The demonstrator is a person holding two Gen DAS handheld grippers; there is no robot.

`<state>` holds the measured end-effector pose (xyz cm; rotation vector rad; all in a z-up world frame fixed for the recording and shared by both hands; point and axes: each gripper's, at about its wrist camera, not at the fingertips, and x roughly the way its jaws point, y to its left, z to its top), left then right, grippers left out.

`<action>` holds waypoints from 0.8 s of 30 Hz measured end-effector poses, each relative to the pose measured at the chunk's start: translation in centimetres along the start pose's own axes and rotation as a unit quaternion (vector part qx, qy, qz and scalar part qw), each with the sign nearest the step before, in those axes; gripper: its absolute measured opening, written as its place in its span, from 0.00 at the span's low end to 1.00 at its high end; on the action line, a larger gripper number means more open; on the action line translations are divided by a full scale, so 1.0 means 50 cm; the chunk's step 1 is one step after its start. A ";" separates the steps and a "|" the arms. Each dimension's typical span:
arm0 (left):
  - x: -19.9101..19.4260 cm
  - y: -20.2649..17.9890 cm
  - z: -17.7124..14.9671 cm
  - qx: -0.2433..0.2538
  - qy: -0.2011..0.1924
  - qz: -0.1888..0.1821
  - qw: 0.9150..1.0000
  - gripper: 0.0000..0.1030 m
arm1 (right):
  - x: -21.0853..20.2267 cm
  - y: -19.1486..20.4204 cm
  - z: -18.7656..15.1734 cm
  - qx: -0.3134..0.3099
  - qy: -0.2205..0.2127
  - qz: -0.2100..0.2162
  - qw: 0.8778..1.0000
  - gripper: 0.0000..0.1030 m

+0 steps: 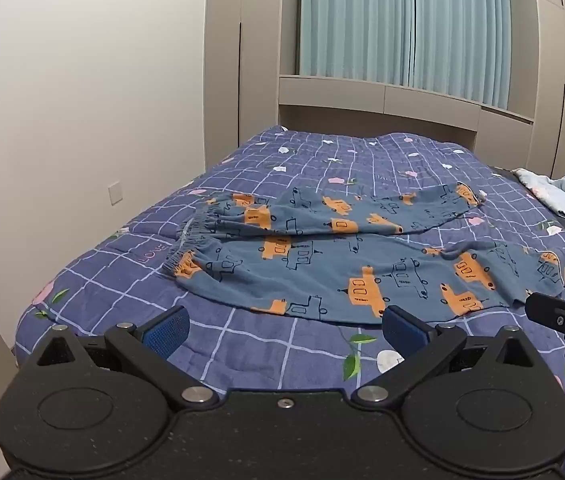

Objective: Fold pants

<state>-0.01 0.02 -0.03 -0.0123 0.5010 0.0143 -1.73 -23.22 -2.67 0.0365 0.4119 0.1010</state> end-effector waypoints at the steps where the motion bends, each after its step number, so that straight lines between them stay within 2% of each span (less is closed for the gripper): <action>1: -0.007 -0.003 0.008 0.003 -0.007 0.001 1.000 0.99 | -0.001 -0.001 0.001 0.001 0.000 0.000 1.000 1.00; 9: -0.010 0.001 0.007 -0.003 -0.003 -0.002 1.000 0.99 | -0.012 -0.020 0.014 0.008 -0.001 0.001 1.000 1.00; 24: -0.006 -0.004 0.007 0.000 0.000 0.000 1.000 0.99 | -0.006 -0.009 0.011 0.012 -0.012 -0.006 1.000 1.00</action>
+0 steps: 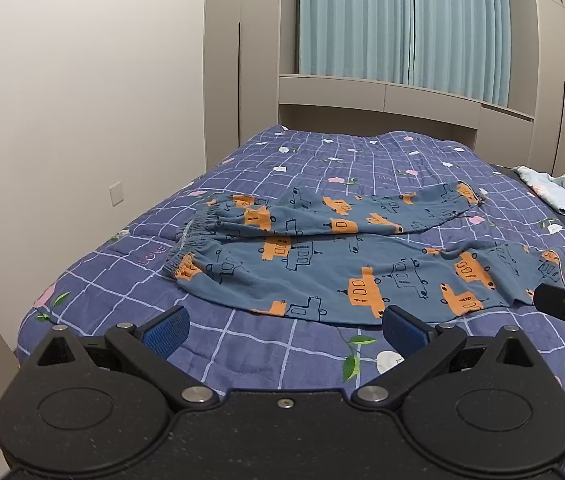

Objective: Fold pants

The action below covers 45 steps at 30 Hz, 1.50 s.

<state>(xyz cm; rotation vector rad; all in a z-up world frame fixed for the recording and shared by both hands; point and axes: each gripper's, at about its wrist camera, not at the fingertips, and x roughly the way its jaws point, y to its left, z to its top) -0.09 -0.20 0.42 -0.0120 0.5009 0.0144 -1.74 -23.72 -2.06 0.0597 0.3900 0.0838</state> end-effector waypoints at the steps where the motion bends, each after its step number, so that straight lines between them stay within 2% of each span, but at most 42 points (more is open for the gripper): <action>1: 0.001 0.000 0.001 0.000 0.000 0.000 1.000 0.99 | 0.000 0.001 0.000 0.000 0.000 0.000 1.000 1.00; 45: 0.009 -0.013 0.009 0.016 0.006 0.004 1.000 0.99 | 0.006 -0.008 -0.002 0.006 0.009 0.000 1.000 1.00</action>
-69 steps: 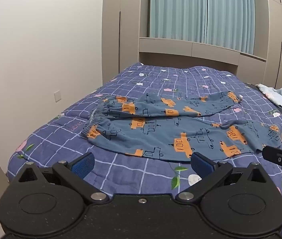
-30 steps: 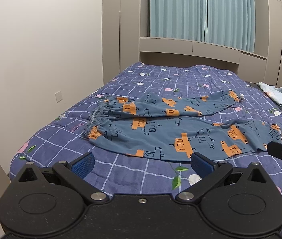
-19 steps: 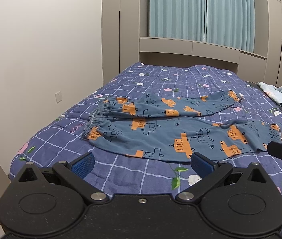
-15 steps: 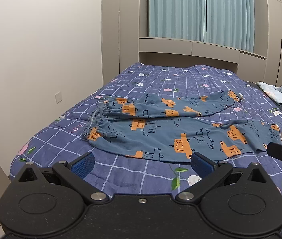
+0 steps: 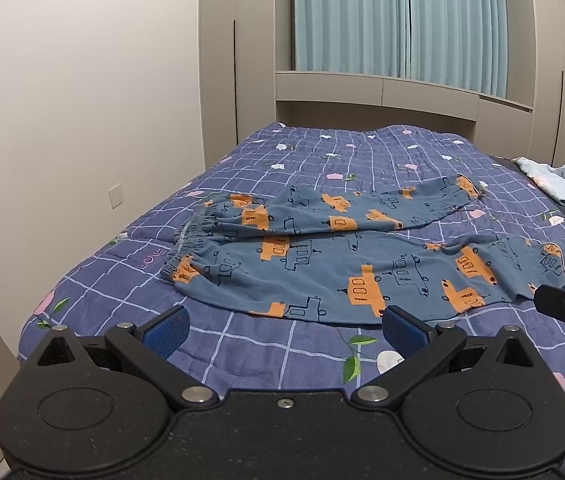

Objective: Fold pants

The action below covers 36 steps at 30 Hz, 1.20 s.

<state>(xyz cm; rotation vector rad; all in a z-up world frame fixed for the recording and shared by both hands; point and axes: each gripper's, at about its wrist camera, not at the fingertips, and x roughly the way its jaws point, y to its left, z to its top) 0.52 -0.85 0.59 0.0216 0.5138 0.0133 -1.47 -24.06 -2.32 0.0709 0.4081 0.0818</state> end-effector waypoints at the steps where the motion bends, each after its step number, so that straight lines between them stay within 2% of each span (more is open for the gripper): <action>1: 0.002 0.000 0.001 0.000 0.001 0.001 1.000 0.99 | 0.002 0.000 0.000 0.000 0.001 0.000 1.000 1.00; 9: 0.026 0.001 0.007 0.004 0.009 0.004 1.000 0.99 | 0.026 -0.001 0.004 -0.011 0.011 -0.006 1.000 1.00; 22: 0.110 0.018 0.036 0.001 0.053 0.017 0.998 0.99 | 0.107 -0.008 0.033 -0.015 0.046 0.004 0.999 1.00; 24: 0.130 0.026 0.051 0.002 0.065 0.017 0.998 0.99 | 0.131 -0.010 0.046 -0.019 0.056 0.022 0.998 1.00; 28: 0.185 0.066 0.106 -0.003 0.079 0.023 0.997 0.99 | 0.202 -0.021 0.088 -0.043 0.088 0.094 0.991 1.00; 32: 0.265 0.117 0.187 0.006 0.068 0.044 0.997 0.99 | 0.302 -0.042 0.159 -0.078 0.111 0.153 0.979 1.00; 36: 0.387 0.167 0.267 0.047 0.044 0.070 0.995 0.99 | 0.443 -0.056 0.253 -0.116 0.134 0.176 0.968 1.00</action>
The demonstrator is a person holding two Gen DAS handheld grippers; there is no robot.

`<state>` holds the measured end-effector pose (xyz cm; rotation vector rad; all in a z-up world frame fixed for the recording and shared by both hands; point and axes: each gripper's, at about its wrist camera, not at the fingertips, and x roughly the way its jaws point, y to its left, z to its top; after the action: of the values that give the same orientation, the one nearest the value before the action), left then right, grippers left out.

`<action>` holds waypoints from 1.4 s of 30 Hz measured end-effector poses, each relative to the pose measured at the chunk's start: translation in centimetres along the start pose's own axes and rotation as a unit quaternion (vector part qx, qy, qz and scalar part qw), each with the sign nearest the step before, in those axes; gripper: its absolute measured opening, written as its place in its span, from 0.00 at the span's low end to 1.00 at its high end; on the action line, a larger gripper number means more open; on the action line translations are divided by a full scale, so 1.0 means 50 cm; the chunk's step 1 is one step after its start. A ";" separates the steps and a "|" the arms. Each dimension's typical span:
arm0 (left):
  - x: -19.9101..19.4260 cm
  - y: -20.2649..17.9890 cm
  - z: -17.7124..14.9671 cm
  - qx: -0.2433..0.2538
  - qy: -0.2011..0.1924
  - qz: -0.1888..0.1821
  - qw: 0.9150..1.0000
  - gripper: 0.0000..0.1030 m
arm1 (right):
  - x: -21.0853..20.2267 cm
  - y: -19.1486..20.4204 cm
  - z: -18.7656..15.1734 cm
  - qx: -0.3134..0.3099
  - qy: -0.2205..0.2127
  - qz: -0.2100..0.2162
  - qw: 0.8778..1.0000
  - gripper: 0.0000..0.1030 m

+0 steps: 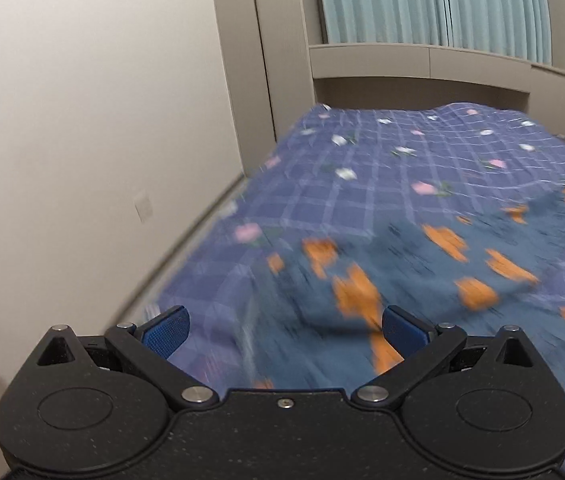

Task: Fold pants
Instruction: 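Grasp the pants hem with the left gripper while the right gripper grasps the other hem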

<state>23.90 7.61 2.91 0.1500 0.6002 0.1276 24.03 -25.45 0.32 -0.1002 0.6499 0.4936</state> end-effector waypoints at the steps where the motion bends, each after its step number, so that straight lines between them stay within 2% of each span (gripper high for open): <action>1: 0.038 0.008 0.021 0.011 -0.002 0.005 1.000 0.99 | 0.027 -0.019 0.026 -0.006 0.004 0.006 1.000 1.00; 3: 0.108 0.019 0.056 0.035 -0.007 -0.001 0.999 0.99 | 0.090 -0.060 0.077 -0.026 0.013 0.022 0.999 1.00; 8: 0.268 0.039 0.119 0.085 -0.009 -0.088 0.992 0.99 | 0.292 -0.136 0.195 -0.092 0.066 0.071 0.991 1.00; 12: 0.379 0.047 0.139 0.092 0.010 -0.148 0.985 0.99 | 0.428 -0.168 0.253 -0.108 0.095 0.114 0.983 0.99; 15: 0.448 0.050 0.136 0.086 0.035 -0.189 0.978 0.99 | 0.500 -0.187 0.274 -0.098 0.103 0.152 0.978 0.90; 19: 0.511 0.049 0.127 0.093 0.077 -0.250 0.961 0.99 | 0.564 -0.185 0.284 -0.129 0.122 0.179 0.968 0.81; 21: 0.529 0.049 0.122 0.085 0.100 -0.275 0.952 0.92 | 0.576 -0.181 0.277 -0.142 0.132 0.189 0.963 0.79; 23: 0.546 0.045 0.118 0.083 0.129 -0.289 0.945 0.85 | 0.584 -0.176 0.271 -0.152 0.142 0.191 0.959 0.74; 25: 0.550 0.045 0.113 0.084 0.145 -0.290 0.942 0.76 | 0.590 -0.165 0.260 -0.173 0.151 0.189 0.955 0.53; 27: 0.549 0.045 0.113 0.085 0.148 -0.297 0.939 0.67 | 0.589 -0.158 0.254 -0.190 0.153 0.184 0.952 0.48; 28: 0.548 0.047 0.114 0.085 0.149 -0.299 0.939 0.63 | 0.587 -0.156 0.254 -0.190 0.154 0.186 0.952 0.43; 29: 0.549 0.046 0.118 0.084 0.154 -0.296 0.939 0.52 | 0.583 -0.154 0.257 -0.188 0.156 0.186 0.952 0.40; 30: 0.550 0.046 0.120 0.081 0.160 -0.290 0.940 0.44 | 0.580 -0.153 0.257 -0.189 0.156 0.180 0.952 0.31; 31: 0.550 0.046 0.124 0.076 0.163 -0.281 0.943 0.40 | 0.576 -0.149 0.257 -0.194 0.155 0.174 0.953 0.21; 33: 0.550 0.049 0.126 0.059 0.171 -0.274 0.945 0.14 | 0.567 -0.139 0.255 -0.202 0.154 0.160 0.954 0.10; 34: 0.547 0.048 0.126 0.054 0.176 -0.275 0.944 0.10 | 0.563 -0.132 0.254 -0.209 0.152 0.152 0.954 0.05; 35: 0.541 0.046 0.125 0.056 0.175 -0.271 0.945 0.05 | 0.557 -0.123 0.253 -0.219 0.146 0.142 0.954 0.04; 37: 0.526 0.041 0.127 0.064 0.165 -0.255 0.951 0.03 | 0.545 -0.107 0.255 -0.236 0.134 0.127 0.954 0.03; 42: 0.487 0.059 0.151 0.040 0.111 -0.216 0.969 0.02 | 0.535 -0.097 0.281 -0.240 0.104 0.082 0.962 0.02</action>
<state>47.91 13.70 -3.84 0.0802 0.8494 -0.3054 52.44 -15.41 -4.92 -0.5655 0.7360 0.8031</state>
